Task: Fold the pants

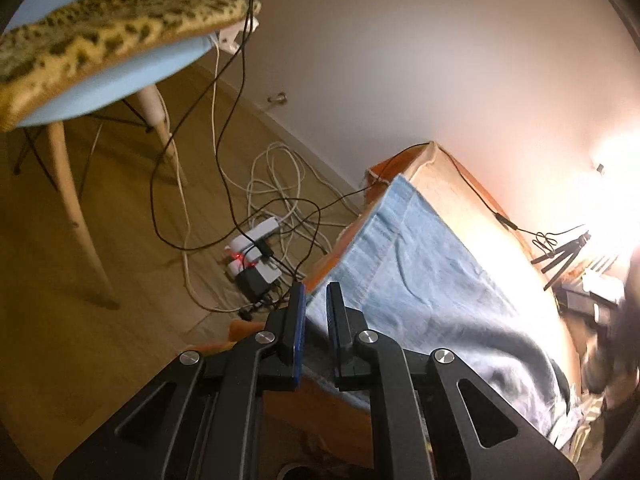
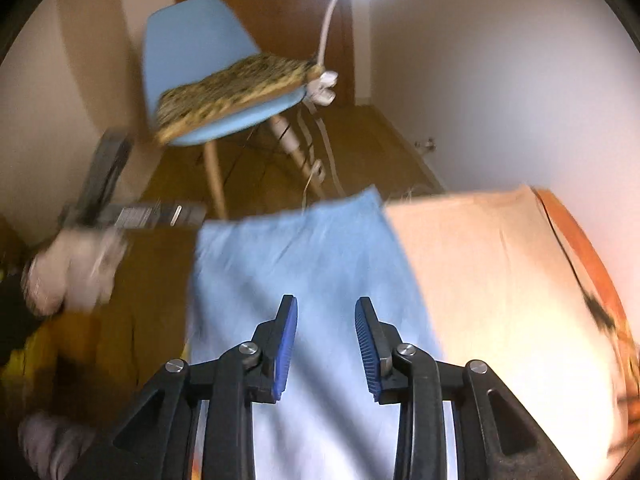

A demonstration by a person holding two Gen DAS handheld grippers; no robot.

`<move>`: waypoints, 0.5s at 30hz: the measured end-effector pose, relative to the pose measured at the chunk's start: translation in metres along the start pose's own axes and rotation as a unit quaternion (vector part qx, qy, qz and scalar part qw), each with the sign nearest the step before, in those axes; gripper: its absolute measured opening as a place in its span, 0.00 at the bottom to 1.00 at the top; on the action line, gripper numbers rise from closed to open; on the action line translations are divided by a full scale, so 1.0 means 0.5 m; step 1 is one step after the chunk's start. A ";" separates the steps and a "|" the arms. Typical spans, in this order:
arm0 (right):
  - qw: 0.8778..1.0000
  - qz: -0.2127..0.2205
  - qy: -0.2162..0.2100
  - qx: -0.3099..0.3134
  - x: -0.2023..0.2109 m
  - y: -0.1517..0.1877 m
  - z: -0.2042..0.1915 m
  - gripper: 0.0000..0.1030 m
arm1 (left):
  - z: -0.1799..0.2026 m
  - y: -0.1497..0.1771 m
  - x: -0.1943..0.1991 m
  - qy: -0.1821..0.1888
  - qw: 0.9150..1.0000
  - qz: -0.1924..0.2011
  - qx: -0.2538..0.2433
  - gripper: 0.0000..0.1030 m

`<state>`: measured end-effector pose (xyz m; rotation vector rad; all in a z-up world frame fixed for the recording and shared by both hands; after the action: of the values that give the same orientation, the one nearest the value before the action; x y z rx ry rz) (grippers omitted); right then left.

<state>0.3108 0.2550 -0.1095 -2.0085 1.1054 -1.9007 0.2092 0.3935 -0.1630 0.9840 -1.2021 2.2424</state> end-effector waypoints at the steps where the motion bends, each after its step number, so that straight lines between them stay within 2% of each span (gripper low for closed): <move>1: 1.000 -0.009 0.001 0.001 0.023 0.043 -0.016 0.30 | 0.007 0.005 0.009 0.005 1.000 -0.002 -0.001 0.09; 7: 0.998 -0.062 0.004 0.002 0.101 0.270 -0.096 0.33 | 0.050 0.063 -0.002 0.022 0.999 -0.034 -0.005 0.09; 9: 0.997 -0.076 0.006 0.003 0.100 0.323 -0.123 0.34 | 0.058 0.082 -0.016 0.028 0.998 -0.047 0.008 0.15; 10: 0.997 -0.080 0.008 0.004 0.095 0.341 -0.129 0.34 | 0.064 0.089 -0.022 0.032 0.998 -0.054 0.012 0.19; 15: 0.994 -0.104 0.036 0.026 0.078 0.407 -0.149 0.34 | 0.082 0.120 -0.051 0.021 0.997 -0.069 0.016 0.20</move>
<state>0.1593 0.1135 -0.1833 -2.1145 0.8817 -2.0932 0.2043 0.3257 -0.1991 0.9946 -1.0500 2.1701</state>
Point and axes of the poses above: each gripper's, at about its wrist camera, not at the fingertips, and x roughly against the way its jaws point, z to its right, y to its underside, the point moved 9 cm from there along -x, roughly the way its jaws point, and after that the axes turned 4 degrees about -y, right-handed, at the moved point
